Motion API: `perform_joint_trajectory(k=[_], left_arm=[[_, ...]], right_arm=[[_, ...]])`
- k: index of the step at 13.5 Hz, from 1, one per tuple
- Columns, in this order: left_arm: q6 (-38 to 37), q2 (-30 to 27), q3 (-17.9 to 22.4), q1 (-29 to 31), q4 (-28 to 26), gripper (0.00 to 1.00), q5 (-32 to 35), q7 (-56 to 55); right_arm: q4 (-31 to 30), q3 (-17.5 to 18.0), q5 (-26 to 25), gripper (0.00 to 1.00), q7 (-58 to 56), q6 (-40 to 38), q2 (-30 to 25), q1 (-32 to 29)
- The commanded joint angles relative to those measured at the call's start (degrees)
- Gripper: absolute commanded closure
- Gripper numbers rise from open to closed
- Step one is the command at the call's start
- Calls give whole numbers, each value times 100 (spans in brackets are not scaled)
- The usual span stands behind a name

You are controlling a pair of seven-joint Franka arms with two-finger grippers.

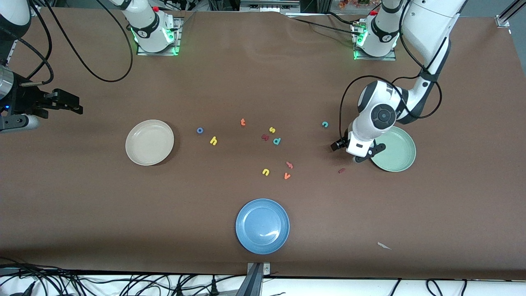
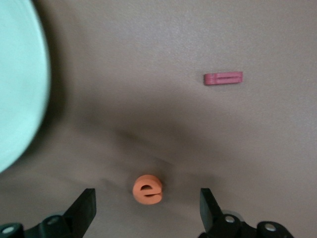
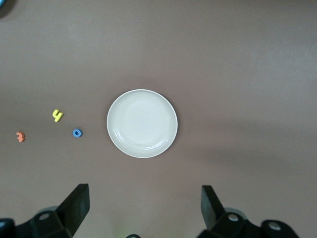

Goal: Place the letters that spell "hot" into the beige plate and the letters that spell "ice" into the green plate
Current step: 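Reach the left gripper down to the orange e beside the green plate, then grasp the orange e with the left gripper while the right gripper moves out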

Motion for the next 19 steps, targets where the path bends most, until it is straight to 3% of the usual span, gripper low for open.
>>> perform_joint_trajectory(k=[1,11,14,16,19], left_arm=[[188,137,-9,-13,-23,22,-156,-142],[136,182,0,-13,-23,70,-156,-178],[109,164,0,-13,29,91,-156,-151],[-13,-45,-9,5,134,94,-147,-99],[-1887,-108,-9,31,1413,98,-138,-72]], right_arm=[[-3,-17,107,0,-6,-87,-74,-4],[15,97,291,0,161,-395,58,321],[6,97,230,0,335,-176,137,557],[-186,166,186,0,538,114,163,725],[-572,535,46,0,592,457,198,673]])
